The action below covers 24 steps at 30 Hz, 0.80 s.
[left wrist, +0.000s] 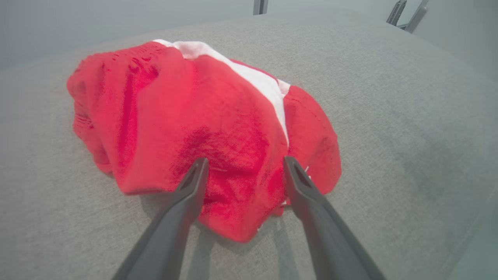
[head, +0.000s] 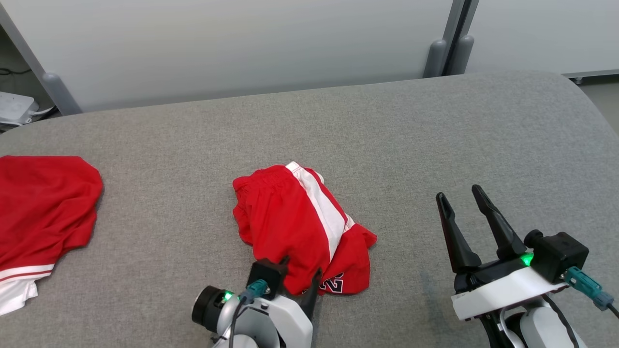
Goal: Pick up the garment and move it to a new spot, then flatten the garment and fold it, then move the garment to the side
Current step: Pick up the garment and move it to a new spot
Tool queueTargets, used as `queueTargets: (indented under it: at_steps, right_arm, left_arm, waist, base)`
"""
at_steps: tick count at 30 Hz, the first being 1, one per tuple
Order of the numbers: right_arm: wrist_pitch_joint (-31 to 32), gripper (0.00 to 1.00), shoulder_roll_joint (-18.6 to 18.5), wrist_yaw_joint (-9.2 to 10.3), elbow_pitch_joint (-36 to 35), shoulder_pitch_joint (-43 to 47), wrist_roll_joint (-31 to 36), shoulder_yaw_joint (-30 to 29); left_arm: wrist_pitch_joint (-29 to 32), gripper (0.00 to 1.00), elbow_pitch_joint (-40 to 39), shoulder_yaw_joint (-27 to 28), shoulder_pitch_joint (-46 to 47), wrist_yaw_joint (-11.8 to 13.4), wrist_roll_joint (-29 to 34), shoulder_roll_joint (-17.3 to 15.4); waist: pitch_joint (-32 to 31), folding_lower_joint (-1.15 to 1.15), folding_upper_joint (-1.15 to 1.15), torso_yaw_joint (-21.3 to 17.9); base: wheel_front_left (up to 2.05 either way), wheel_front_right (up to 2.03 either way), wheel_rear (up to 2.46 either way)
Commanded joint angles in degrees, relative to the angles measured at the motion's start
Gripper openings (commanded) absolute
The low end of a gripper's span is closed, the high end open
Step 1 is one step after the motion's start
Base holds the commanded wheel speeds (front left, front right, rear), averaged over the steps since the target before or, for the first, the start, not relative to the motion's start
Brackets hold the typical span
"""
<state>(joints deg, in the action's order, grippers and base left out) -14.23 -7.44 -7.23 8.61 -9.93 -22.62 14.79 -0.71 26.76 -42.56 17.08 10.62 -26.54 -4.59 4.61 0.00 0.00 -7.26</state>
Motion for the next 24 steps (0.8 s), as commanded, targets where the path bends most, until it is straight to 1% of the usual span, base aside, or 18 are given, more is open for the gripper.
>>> queueTargets:
  at_steps: [1, 7, 11, 14, 18, 21, 24]
  right_arm:
    - [-0.77, 1.00, -0.03, -0.25, -0.88, -0.02, 0.18, 1.21]
    - [-0.77, 1.00, -0.13, -0.25, -0.77, 0.80, -0.34, 1.60]
    - [-0.77, 1.00, -0.21, -0.25, -0.80, 1.09, -0.47, 2.00]
    - [-0.77, 1.00, -0.03, -0.25, -1.17, 1.36, -0.47, 2.31]
    - [-0.77, 1.00, 0.31, -0.25, -1.88, 2.18, -0.13, 2.28]
    - [-0.77, 1.00, 0.47, -0.25, -2.46, 3.02, 0.19, 1.84]
    - [-0.77, 1.00, 0.39, -0.25, -2.98, 3.89, 0.51, 1.39]
  left_arm:
    - [-0.90, 1.00, -2.56, 2.53, 0.61, 0.84, -0.58, -0.73]
    - [-2.01, 1.00, -8.50, 5.85, 1.80, 3.01, -1.05, -3.08]
    - [-2.97, 1.00, -10.46, 7.41, 2.70, 3.61, -1.28, -3.94]
    - [-6.75, 1.00, -12.19, 9.88, 2.71, 5.01, -1.63, -4.00]
    - [-12.39, 1.00, -14.92, 13.69, 0.43, 6.96, -2.51, -3.30]
    - [-13.92, 1.00, -16.74, 16.79, -2.33, 8.06, -1.95, -3.64]
    - [-14.23, 1.00, -18.99, 19.84, -5.52, 8.30, -0.15, -4.61]
  waist:
    - [-0.35, 0.00, 0.00, -0.09]
    - [-1.35, 0.00, 0.00, -0.71]
    - [-1.73, 0.00, 0.00, -1.27]
    - [-2.12, 0.00, 0.00, -1.96]
    - [-2.81, 0.00, 0.00, -2.17]
    - [-3.47, 0.00, 0.00, -1.61]
    - [-4.14, 0.00, 0.00, -0.68]
  base:
    - [0.00, 0.00, 0.00]
    - [0.00, 0.00, 0.00]
    - [0.00, 0.00, 0.00]
    - [0.00, 0.00, 0.00]
    - [0.00, 0.00, 0.00]
    - [0.00, 0.00, 0.00]
    - [0.00, 0.00, 0.00]
